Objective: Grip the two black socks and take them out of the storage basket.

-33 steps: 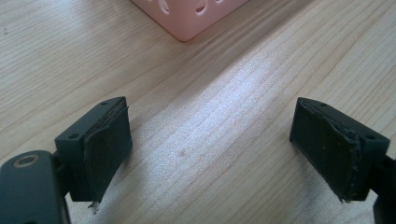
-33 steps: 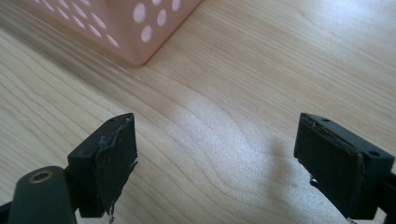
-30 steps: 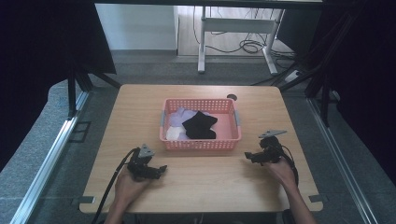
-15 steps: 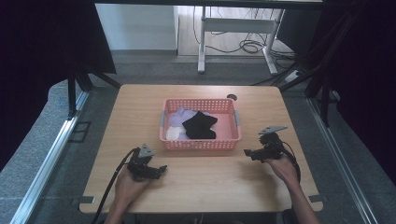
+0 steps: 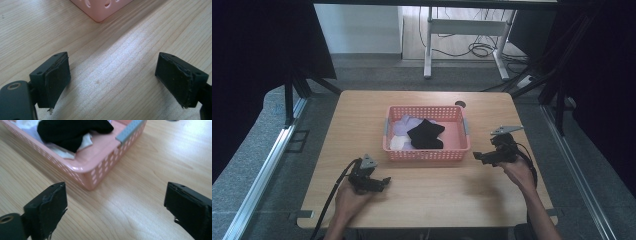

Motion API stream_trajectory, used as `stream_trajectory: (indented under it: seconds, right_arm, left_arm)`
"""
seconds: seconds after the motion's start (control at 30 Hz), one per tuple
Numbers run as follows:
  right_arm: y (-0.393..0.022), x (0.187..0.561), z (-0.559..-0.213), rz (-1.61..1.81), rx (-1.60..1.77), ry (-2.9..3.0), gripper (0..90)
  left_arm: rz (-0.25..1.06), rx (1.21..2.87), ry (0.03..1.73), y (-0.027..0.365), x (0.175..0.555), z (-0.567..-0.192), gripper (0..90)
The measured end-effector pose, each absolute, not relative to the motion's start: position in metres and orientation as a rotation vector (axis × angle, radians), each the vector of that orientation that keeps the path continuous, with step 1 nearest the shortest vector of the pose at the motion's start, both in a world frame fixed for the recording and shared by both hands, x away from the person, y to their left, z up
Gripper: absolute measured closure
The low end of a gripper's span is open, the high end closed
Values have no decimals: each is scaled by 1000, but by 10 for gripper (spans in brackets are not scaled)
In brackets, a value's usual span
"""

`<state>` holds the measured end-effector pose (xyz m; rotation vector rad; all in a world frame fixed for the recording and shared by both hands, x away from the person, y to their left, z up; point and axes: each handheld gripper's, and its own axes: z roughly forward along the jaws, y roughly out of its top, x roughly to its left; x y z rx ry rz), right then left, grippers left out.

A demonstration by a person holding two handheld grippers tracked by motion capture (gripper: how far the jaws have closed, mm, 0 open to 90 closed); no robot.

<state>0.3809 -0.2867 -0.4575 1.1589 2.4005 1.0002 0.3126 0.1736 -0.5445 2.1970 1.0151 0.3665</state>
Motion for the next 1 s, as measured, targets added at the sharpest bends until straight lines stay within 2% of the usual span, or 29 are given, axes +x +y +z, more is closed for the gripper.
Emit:
stream_trajectory:
  seconds: [0.37, 0.7, 1.0]
  right_arm:
    - [-269, 392, -431, 1020, 1096, 2442, 24]
    - [-241, 410, -422, 1051, 1018, 2481, 14]
    - [-214, 433, -419, 1013, 1006, 2509, 51]
  left_arm:
    - [368, 2202, 1011, 174, 313, -544, 125]
    - [368, 2203, 1010, 174, 313, -544, 125]
    - [369, 2202, 1010, 174, 313, -544, 125]
